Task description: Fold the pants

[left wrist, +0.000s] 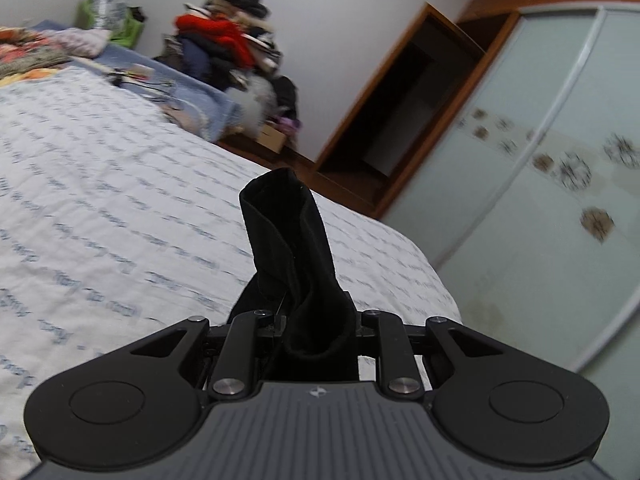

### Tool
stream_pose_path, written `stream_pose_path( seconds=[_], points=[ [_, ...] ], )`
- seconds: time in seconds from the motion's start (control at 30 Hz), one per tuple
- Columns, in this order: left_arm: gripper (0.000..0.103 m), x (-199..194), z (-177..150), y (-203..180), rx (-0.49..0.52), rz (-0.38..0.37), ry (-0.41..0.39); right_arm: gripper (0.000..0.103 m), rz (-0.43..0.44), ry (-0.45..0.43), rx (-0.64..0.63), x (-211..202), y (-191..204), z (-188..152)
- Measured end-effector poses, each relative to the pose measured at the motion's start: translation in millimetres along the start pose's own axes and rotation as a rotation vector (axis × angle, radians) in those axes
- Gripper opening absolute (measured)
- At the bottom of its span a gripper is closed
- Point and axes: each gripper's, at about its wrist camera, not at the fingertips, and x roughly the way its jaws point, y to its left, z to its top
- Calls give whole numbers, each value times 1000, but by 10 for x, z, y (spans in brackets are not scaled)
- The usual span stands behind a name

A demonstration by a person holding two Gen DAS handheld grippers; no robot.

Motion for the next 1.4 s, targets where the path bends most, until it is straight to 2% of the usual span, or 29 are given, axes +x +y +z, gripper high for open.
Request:
stream_pose_path(
  seconds=[0.47,0.73,0.9,1.0,1.03,1.1,1.13,1.17,1.27,1.3,1.33,1.37,1.4],
  points=[
    [20,891,-634,-902,219,-98,215,11,-72,97,295,-186,-683,-590],
    [20,1238,-986,-1200,285,-151,309,11,-91,131,458,-267,-925,-940],
    [23,1395,-1162,-1344,350,-217,419,11,-88,158,559,-348,-1095,-1082],
    [25,1360,-1106,-1273,309,-270,435,21,-70,189,660,-353,-1214,-1192],
    [29,1331,-1070,-1234,297,-280,430,27,-64,196,688,-365,-1256,-1228],
    [47,1269,-989,-1158,285,-263,399,32,-48,204,735,-408,-1336,-1278],
    [68,1225,-951,-1096,281,-237,368,35,-38,208,752,-434,-1373,-1298],
    [78,1178,-910,-1034,275,-209,334,37,-30,211,768,-467,-1407,-1318],
    [78,1081,-832,-827,286,-149,278,44,-7,222,817,-601,-1492,-1377],
    [78,1071,-828,-758,291,-129,280,47,-4,224,829,-663,-1520,-1399],
    [78,1068,-838,-688,298,-107,284,57,-10,231,832,-720,-1532,-1415],
    [78,1050,-867,-617,309,-85,289,61,-22,243,819,-780,-1543,-1424],
    [78,1039,-903,-551,320,-66,292,61,-39,262,792,-845,-1551,-1422]
  ],
)
